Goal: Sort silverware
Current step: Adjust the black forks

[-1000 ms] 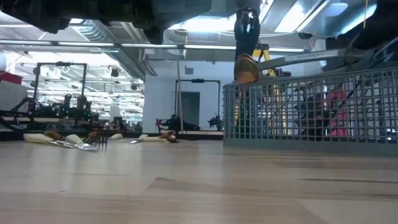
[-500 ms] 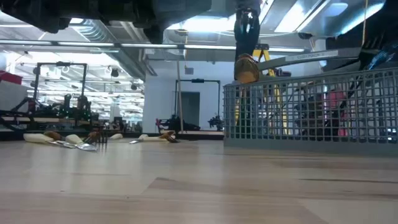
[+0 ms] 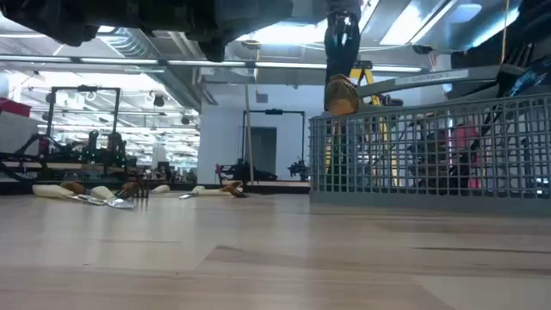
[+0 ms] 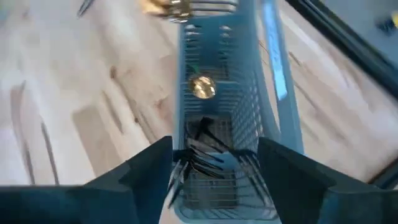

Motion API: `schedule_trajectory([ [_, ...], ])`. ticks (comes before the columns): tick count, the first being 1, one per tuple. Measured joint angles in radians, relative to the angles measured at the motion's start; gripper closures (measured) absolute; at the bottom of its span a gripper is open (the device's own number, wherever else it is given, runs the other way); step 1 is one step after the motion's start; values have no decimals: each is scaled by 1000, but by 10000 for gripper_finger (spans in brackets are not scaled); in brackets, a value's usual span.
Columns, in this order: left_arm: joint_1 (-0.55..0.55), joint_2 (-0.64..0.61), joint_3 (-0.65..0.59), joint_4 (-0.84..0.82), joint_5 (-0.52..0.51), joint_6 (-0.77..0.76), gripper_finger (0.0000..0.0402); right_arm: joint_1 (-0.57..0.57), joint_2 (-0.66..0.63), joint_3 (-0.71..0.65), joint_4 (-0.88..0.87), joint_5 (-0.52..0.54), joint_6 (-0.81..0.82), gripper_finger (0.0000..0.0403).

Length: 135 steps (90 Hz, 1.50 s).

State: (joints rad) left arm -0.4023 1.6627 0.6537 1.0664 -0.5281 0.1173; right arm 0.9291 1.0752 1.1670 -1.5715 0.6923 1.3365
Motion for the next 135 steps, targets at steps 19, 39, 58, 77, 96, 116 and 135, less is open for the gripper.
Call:
schedule_trajectory([
  [19,0,0,0,-1,0,-5,402,0,44,51,44,-90,-684,182],
  [39,1,0,0,14,0,-8,402,-68,171,51,135,-83,-1217,182],
  [58,1,0,0,18,8,-13,402,-147,240,50,17,-114,-1381,182],
  [77,1,0,0,14,9,-13,402,-172,243,50,0,-196,-1480,182],
  [96,2,0,0,13,9,-1,402,-171,243,50,0,-143,-1529,185],
  [116,2,0,0,13,8,-2,402,-171,243,50,0,-148,-1584,227],
  [135,2,0,0,13,8,-2,402,-171,243,50,0,-211,-1637,239],
])
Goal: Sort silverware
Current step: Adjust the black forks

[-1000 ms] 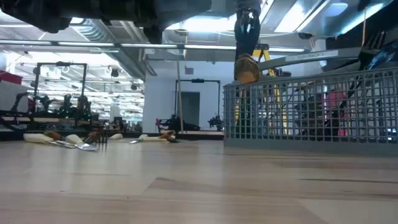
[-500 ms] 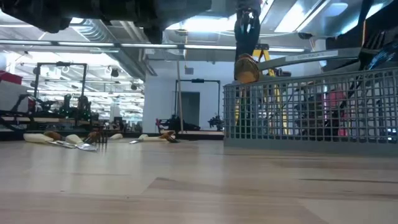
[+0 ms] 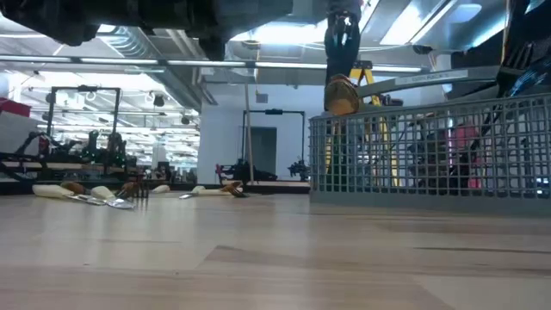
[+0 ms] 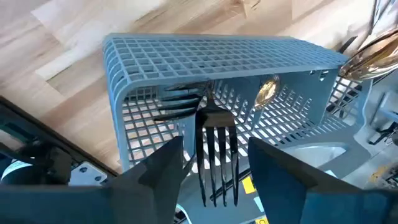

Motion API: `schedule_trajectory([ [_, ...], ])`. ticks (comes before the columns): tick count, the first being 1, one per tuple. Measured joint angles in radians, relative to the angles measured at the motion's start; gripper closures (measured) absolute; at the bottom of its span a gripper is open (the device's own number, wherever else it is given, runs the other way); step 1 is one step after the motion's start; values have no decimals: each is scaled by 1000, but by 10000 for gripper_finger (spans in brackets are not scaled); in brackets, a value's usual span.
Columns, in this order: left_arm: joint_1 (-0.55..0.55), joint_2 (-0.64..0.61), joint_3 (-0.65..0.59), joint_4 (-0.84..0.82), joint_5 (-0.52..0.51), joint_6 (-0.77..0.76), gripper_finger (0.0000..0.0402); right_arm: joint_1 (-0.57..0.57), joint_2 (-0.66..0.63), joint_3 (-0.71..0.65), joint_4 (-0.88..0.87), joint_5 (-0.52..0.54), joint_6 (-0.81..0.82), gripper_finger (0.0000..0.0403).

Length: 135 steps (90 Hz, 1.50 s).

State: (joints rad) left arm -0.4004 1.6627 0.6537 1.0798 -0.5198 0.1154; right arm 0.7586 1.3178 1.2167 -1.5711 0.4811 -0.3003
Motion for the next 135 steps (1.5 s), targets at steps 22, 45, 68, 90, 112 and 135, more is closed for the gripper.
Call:
schedule_trajectory([
  [22,0,0,0,0,0,0,402,-21,0,0,0,22,-24,239],
  [45,0,0,0,1,0,8,402,-99,0,-1,0,-24,-47,240],
  [68,0,0,0,0,0,13,402,-119,0,-1,0,-55,-73,240],
  [90,0,0,0,0,0,13,402,-118,0,-11,4,-57,-56,262],
  [112,0,0,0,0,0,12,402,-118,0,-83,-2,-50,-47,287],
  [135,0,0,0,0,0,12,402,-118,0,-83,1,-28,7,301],
])
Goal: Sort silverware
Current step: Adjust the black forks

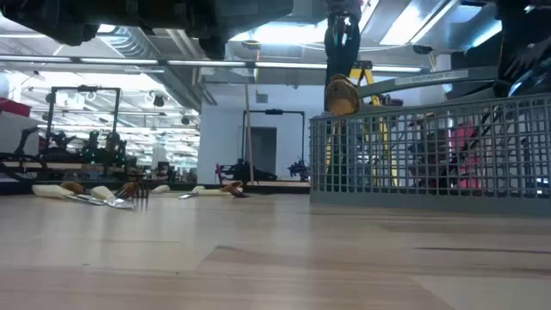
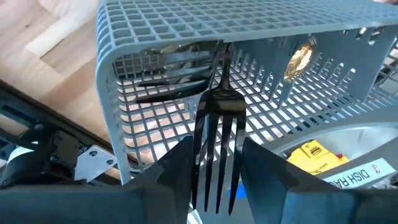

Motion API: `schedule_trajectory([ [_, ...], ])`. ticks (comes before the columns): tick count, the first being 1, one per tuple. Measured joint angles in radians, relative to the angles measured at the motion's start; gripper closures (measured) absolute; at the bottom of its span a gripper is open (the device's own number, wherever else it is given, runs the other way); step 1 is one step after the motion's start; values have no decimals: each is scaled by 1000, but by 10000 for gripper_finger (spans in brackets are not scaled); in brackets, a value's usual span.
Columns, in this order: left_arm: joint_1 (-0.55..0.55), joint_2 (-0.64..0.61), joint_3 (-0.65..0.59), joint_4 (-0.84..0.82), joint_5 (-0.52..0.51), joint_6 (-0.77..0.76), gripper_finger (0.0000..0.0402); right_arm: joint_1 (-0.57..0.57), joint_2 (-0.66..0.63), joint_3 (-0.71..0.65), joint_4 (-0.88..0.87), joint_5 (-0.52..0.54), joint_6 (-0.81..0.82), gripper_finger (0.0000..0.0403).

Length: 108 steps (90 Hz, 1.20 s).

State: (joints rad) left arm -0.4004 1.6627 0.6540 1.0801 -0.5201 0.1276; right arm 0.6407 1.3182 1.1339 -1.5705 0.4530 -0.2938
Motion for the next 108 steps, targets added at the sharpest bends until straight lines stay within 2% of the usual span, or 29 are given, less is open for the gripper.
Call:
schedule_trajectory([
  [46,0,0,0,0,0,-9,402,-3,-15,0,1,-91,297,308],
  [80,0,0,0,2,0,-11,402,-75,-106,0,-1,-206,548,309],
  [97,0,0,0,2,0,-14,402,-133,-148,0,0,-296,676,309],
  [108,0,0,0,2,0,-13,402,-162,-158,0,1,-312,749,309],
])
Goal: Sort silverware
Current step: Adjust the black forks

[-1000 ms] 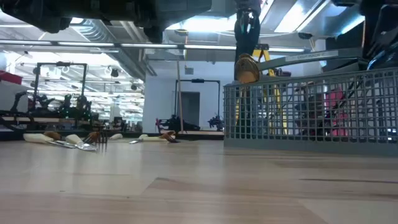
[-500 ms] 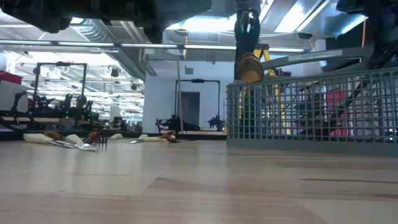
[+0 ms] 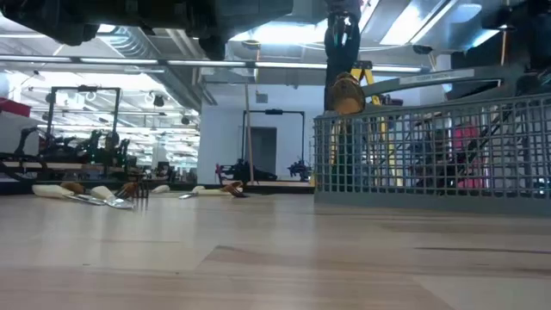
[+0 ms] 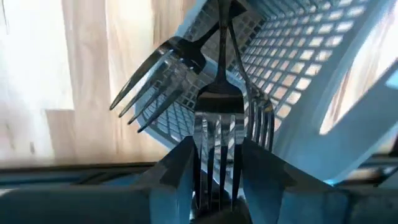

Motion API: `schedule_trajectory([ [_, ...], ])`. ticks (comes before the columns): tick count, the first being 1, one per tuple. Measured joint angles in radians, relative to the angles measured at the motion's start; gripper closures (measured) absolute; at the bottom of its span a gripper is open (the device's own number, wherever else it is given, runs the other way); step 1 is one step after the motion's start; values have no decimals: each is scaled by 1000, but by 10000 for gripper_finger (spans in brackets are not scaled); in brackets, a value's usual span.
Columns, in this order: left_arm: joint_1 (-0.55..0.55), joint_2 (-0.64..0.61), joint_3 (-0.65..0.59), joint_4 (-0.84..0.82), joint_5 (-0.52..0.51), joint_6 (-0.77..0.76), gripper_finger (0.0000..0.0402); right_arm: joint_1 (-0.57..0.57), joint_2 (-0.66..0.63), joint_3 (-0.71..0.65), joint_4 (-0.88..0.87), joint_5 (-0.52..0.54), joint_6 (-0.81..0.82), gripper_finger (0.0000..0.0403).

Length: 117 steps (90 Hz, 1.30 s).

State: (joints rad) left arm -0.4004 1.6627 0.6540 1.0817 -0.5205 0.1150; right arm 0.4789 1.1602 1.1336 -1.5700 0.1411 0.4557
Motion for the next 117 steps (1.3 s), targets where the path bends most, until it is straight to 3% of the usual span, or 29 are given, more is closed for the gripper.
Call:
schedule_trajectory([
  [18,1,0,0,0,0,0,402,-43,0,0,22,-22,80,281],
  [51,1,0,0,-1,0,10,402,-120,0,9,23,-36,128,154],
  [69,13,0,0,11,-15,4,402,-120,0,147,27,-13,107,98],
  [84,46,0,-1,-8,-42,-71,402,-119,0,280,39,55,96,75],
  [100,140,0,-9,-116,9,-252,402,-119,-6,255,284,174,-18,72],
  [117,277,-51,-10,-453,-15,-309,402,-118,-5,154,667,180,-179,72],
])
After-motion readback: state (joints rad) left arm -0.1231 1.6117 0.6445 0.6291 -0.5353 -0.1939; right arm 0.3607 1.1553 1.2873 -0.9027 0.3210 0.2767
